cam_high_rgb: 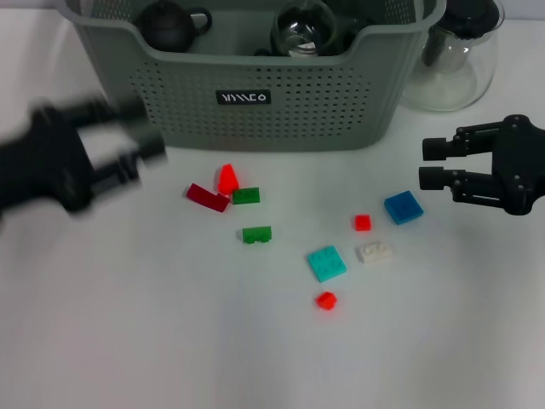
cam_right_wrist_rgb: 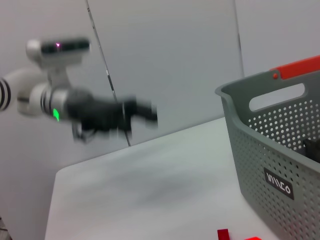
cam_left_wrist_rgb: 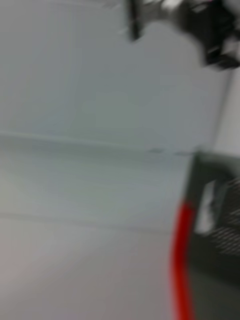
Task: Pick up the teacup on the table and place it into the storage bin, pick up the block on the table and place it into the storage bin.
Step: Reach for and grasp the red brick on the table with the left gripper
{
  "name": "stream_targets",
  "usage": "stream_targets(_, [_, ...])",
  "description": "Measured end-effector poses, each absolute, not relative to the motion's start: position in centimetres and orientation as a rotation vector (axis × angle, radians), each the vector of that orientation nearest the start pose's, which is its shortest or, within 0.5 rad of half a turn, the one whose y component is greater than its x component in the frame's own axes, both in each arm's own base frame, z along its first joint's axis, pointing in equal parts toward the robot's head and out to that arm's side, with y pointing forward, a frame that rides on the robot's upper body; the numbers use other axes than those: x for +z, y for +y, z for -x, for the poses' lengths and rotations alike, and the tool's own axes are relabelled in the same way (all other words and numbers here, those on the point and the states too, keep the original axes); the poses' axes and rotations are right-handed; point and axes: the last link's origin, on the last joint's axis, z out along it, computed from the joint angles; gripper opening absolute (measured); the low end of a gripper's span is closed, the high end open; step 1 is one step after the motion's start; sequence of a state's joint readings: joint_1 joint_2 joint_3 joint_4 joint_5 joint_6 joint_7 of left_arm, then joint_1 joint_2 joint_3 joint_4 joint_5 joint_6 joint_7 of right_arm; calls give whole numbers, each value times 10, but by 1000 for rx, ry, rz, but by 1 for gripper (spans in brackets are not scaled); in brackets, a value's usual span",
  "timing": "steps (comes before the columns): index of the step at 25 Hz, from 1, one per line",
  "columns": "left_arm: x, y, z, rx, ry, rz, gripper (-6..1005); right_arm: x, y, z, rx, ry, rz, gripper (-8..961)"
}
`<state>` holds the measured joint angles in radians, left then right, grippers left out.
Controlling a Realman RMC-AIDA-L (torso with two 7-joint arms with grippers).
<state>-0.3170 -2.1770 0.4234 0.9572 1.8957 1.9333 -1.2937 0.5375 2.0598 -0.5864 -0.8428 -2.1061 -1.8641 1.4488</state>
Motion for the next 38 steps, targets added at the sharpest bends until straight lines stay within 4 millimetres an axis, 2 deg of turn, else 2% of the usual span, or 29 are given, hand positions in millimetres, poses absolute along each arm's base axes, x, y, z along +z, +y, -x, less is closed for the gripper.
stream_targets(3, [22, 251, 290, -940, -432, 2556, 488, 43, 313, -246, 718, 494, 2893, 413])
stream_targets(7, [-16, 258, 308, -815, -440, 2514, 491, 43, 312, -246, 718, 496, 2892, 413])
stream_targets(11, [-38, 274, 317, -684, -500, 2493, 495, 43, 312, -247, 719, 500, 2889, 413])
stream_targets(17, [-45, 295, 320, -587, -599, 2456, 499, 43, 311, -248, 719, 503, 2888, 413])
stream_targets(26, [-53, 309, 321, -515, -745, 2456, 497, 43, 310, -249, 719, 508, 2887, 414])
stream_targets(32, [-58, 308, 319, -496, -767, 2479, 496, 43, 310, -249, 718, 511, 2888, 414])
stream_targets(38, [-61, 296, 320, -482, -752, 2558, 495, 43, 310, -249, 719, 513, 2888, 413])
